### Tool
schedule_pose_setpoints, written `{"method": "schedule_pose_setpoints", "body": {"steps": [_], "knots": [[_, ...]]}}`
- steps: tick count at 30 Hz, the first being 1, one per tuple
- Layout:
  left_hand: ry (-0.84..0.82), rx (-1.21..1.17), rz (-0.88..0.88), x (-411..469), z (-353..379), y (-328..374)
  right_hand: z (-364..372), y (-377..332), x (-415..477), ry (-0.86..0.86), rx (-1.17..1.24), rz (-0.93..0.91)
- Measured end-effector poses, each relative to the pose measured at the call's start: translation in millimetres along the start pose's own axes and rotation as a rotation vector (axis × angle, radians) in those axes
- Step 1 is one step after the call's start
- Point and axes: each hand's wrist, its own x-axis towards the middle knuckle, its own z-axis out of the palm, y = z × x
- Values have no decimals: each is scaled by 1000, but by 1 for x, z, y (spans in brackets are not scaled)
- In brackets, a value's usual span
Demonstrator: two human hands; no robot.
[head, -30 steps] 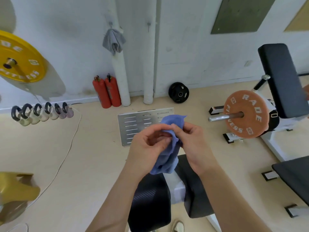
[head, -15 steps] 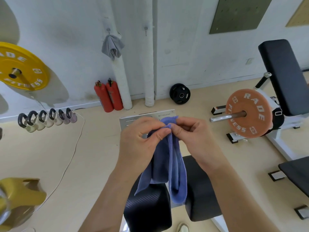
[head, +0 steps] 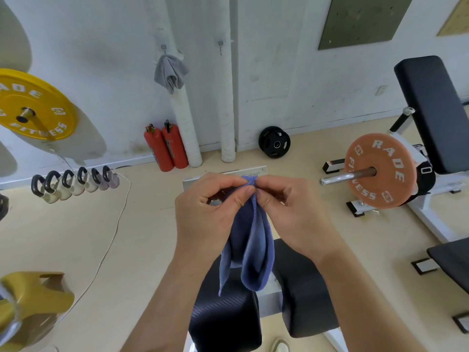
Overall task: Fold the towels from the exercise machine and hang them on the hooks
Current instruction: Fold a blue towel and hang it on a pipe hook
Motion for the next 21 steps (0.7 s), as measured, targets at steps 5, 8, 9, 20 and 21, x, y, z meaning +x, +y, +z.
{"method": "schedule_pose_setpoints", "body": {"steps": [5, 8, 9, 20, 21], "knots": [[10, -52, -59, 3, 4, 1, -3, -3, 1, 1, -103, -37], [-90, -22, -53, 6, 3, 0, -5, -2, 3, -18, -131, -32], [-126, 14, -20, 7, 3, 0, -6, -2, 3, -24, -126, -20], [74, 114, 53, 23, -1, -8, -6, 80, 2, -37, -372, 431], [111, 110, 53, 27, -5, -12, -8, 94, -3, -47, -438, 494]]}}
